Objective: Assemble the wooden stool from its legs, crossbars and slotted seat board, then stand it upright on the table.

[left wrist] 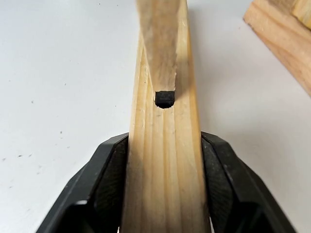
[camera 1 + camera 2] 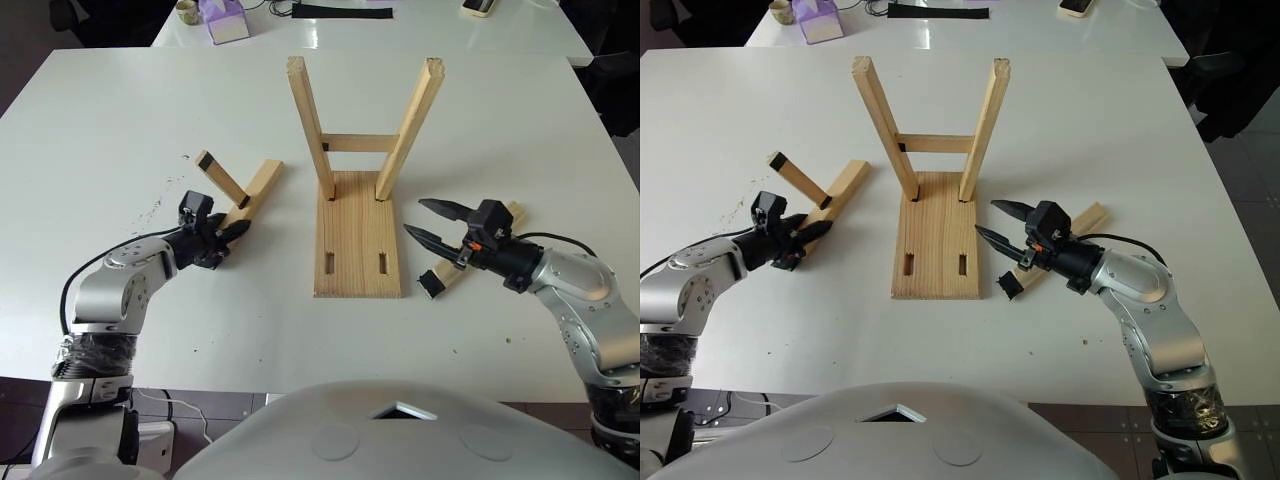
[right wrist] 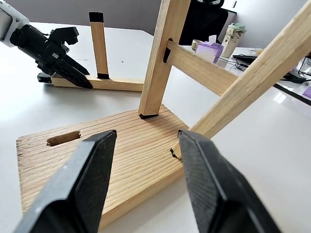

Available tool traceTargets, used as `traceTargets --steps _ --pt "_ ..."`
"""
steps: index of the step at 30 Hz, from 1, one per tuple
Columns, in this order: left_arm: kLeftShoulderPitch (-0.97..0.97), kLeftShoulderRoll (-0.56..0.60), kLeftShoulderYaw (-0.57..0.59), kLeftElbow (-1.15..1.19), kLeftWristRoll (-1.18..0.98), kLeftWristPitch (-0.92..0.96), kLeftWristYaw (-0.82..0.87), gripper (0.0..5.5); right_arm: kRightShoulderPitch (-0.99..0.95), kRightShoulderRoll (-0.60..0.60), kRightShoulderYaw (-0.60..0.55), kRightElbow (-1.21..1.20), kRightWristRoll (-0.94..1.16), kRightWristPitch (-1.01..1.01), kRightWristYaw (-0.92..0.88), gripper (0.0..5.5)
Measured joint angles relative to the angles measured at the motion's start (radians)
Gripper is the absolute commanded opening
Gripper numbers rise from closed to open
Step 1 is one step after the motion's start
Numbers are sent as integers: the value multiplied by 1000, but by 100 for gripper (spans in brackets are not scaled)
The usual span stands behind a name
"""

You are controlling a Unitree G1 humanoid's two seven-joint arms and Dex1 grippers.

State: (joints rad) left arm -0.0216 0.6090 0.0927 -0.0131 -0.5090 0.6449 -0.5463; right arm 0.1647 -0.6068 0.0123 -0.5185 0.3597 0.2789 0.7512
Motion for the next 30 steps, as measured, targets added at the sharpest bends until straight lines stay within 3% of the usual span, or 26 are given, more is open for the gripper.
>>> traceTargets --steps 3,12,19,27,30 --pt "-56 -70 75 30 -35 -27 24 205 -33 -1 -21 11 34 10 11 233" --pt "-207 -116 256 18 -113 -118 43 205 -134 -6 -93 20 191 96 39 233" --pt "-351 -94 386 -264 -514 0 31 204 -345 -31 -211 21 569 305 42 256" --pt "-401 -56 341 -505 -808 69 45 204 -542 -86 -244 85 864 479 81 370" --pt "-378 -73 258 -568 -800 68 41 204 -637 -106 -224 144 897 536 102 371"
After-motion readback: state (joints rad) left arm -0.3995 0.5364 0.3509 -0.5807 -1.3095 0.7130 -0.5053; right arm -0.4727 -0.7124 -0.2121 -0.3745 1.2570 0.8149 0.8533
